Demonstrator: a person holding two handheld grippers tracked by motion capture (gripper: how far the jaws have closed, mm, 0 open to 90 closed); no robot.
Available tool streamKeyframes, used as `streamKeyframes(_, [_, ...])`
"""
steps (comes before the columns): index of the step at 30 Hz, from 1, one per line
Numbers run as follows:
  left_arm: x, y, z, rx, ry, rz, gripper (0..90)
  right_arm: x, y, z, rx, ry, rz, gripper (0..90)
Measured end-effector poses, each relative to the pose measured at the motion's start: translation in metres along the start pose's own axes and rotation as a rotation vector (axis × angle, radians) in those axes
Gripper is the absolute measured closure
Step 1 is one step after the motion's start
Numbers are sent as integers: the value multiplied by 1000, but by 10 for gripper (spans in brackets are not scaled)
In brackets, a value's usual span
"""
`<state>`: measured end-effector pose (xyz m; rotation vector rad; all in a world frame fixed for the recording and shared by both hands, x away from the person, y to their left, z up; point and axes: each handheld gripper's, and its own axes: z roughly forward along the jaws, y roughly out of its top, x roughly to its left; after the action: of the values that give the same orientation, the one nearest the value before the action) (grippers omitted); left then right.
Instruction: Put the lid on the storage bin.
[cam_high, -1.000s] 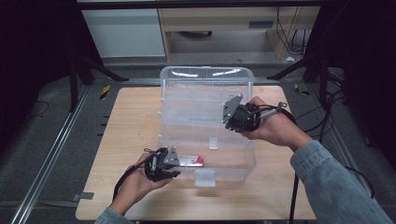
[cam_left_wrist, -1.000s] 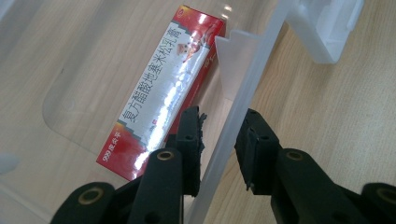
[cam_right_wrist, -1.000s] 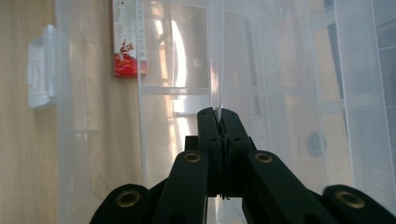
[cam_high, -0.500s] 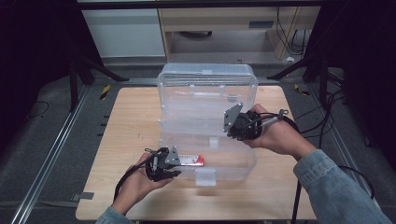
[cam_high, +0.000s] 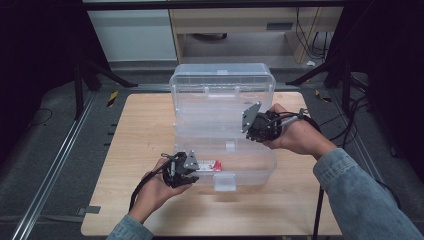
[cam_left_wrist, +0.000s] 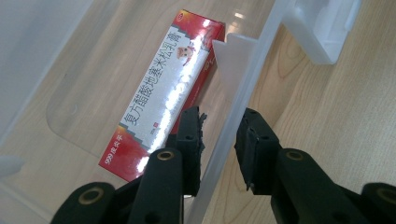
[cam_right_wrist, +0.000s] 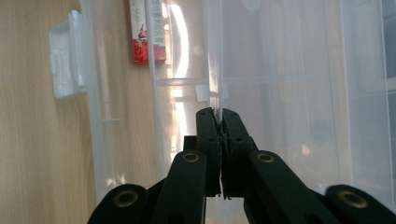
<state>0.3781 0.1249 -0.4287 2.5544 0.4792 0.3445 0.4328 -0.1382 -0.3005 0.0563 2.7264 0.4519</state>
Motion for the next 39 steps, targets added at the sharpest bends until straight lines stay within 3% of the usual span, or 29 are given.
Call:
streamKeyframes(9, [0, -1, 0, -5, -3, 5, 706, 18, -10, 3, -22, 43, 4, 881])
streamKeyframes(17, [1, -2, 0, -11, -5, 7, 700, 20, -12, 4, -26, 49, 9, 882])
streamKeyframes(21, [1, -5, -3, -20, 30, -9, 596, 21, -12, 4, -27, 57, 11, 881])
streamKeyframes(27, [3, -13, -17, -90, 16, -71, 542, 21, -12, 4, -29, 52, 12, 879])
streamKeyframes(34, [-1, -15, -37, -145, 1, -71, 511, 20, -13, 4, -33, 53, 14, 877])
streamKeyframes(37, [-2, -16, -51, -205, -9, -96, 500, 21, -13, 4, -34, 51, 16, 875])
streamKeyframes(38, [-2, -16, -51, -205, -9, -96, 493, 21, -13, 4, -34, 51, 16, 875])
streamKeyframes(39, [-2, -17, -59, -240, -22, -125, 484, 21, -13, 4, -37, 52, 19, 874])
